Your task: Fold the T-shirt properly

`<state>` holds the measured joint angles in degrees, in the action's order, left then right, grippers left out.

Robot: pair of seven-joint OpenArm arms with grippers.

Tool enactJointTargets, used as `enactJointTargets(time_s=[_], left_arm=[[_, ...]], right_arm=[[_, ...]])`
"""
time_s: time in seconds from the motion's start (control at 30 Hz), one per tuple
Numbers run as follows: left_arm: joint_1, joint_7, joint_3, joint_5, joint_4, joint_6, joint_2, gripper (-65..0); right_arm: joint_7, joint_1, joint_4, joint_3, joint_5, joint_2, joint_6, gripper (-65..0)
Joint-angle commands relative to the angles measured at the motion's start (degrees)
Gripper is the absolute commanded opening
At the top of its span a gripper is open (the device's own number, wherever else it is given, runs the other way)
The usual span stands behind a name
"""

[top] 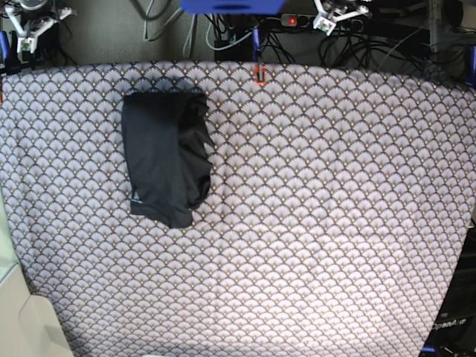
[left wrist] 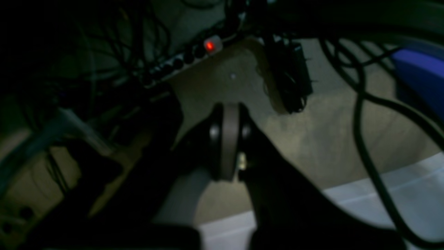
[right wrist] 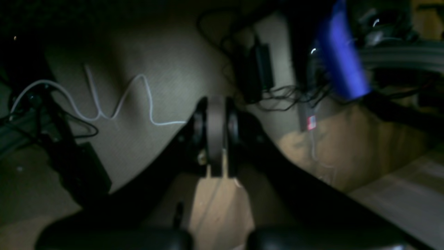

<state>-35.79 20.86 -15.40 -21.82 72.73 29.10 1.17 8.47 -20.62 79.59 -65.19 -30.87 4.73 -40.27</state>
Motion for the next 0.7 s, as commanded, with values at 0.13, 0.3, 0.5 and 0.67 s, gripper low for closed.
enactJointTargets(time_s=[0.13,0.3,0.5,0.67], left_arm=[[2.34,-3.59,-0.12,0.15,-6.93,0.3,0.46,-65.0],[8.49,-4.12,-0.12,0.07,-18.27,0.22,0.9,-65.0],[13.24,-7.72,-0.03,0.07,-28.29,-1.37,0.9,-65.0],[18.96,-16.07,0.06,0.33,-42.97,-12.18,2.13,-65.0]], right_arm=[[-8.43,2.2,-7.11,-6.86,-3.72,-0.73,0.27,-65.0],[-12.12,3.96,-15.55,-8.88,-8.29,-1.08,0.27,-65.0],[-18.54,3.87,-26.63,-8.53,-11.11,-2.49,0.27,-65.0],[-19.94,6.42,-39.55,-8.44,-15.5,-7.59,0.27,-65.0]])
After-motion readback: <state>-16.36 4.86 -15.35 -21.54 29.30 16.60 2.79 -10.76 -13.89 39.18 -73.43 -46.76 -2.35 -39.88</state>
